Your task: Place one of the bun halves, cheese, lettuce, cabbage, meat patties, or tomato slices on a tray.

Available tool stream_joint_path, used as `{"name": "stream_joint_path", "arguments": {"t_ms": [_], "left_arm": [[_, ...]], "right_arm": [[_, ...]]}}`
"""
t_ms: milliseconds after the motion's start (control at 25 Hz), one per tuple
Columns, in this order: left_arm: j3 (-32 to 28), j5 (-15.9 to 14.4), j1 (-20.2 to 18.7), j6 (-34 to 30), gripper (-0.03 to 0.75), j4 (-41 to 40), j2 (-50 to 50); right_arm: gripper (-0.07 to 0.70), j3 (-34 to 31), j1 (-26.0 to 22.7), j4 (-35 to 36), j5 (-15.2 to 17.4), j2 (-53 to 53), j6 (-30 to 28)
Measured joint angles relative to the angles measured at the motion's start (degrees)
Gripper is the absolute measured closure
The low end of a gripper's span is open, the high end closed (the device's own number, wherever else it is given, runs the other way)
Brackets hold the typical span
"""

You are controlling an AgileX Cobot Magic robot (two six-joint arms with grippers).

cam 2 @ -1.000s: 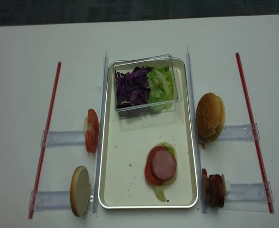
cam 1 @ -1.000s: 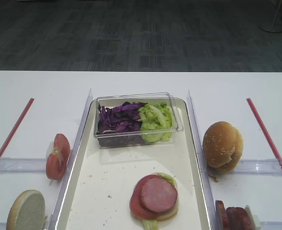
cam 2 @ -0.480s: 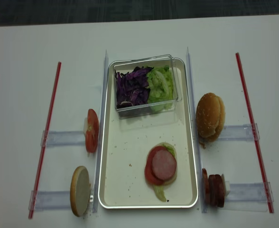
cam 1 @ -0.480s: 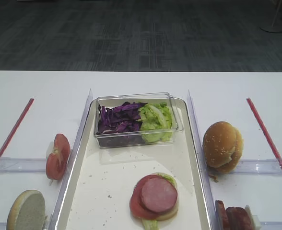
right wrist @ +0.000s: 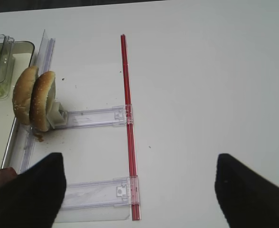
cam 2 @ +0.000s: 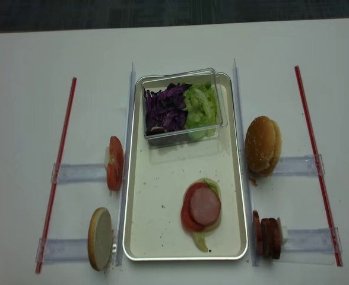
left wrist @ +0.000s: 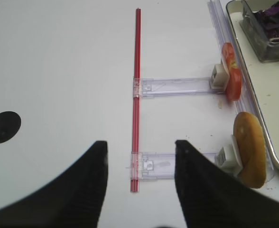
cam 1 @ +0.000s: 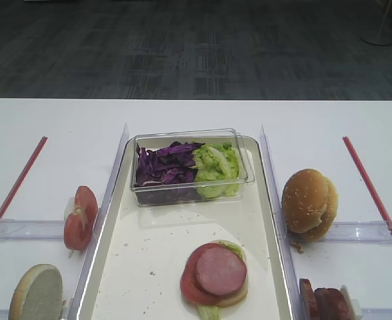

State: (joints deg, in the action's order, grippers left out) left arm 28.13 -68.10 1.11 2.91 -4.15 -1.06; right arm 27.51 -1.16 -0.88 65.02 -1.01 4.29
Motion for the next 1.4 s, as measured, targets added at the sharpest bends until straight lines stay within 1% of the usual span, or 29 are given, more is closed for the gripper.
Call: {"name": "stream_joint_path", "arguments": {"t_ms": [680,1160,1400], "left_arm": [[0.0,0.0,0.0,0.0,0.413,0.0,0.0],[0.0,0.0,0.0,0.0,0.413,0.0,0.0],[0.0,0.0,0.0,0.0,0.413,0.0,0.0]], "right_arm": [[0.1,0.0,0.0,0.0,0.0,0.0,0.0],[0.113,0.0,0.0,0.0,0.0,0.0,0.0],[0.142,0.0,0.0,0.0,0.0,0.0,0.0]]}}
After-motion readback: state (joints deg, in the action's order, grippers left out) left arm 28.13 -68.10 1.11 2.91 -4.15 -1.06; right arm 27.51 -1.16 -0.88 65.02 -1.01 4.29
